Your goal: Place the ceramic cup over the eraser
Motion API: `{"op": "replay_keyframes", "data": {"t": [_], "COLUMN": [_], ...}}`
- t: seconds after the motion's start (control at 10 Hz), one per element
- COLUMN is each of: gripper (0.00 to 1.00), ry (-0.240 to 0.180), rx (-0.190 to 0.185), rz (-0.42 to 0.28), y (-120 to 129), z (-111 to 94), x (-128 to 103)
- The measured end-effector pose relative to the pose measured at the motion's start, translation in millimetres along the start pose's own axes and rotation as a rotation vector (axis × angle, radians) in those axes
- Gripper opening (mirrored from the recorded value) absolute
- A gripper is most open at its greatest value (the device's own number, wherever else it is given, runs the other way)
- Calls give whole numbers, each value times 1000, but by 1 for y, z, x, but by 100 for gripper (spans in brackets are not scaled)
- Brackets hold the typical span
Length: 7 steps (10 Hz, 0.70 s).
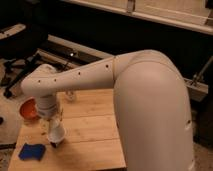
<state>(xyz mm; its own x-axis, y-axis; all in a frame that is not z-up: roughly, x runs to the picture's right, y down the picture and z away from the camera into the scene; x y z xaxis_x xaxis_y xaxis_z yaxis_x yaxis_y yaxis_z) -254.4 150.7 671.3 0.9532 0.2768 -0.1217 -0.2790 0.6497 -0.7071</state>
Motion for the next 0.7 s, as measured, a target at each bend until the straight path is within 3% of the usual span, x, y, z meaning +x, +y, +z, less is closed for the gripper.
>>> {"op": "replay_keyframes", "data": {"t": [0.4, 0.7], "gripper": [78, 80], "ry": [-4, -3], "rx": [-5, -12], "rz": [-17, -30], "y": [-9, -13], "z": [4, 7], "x": [-11, -18]}}
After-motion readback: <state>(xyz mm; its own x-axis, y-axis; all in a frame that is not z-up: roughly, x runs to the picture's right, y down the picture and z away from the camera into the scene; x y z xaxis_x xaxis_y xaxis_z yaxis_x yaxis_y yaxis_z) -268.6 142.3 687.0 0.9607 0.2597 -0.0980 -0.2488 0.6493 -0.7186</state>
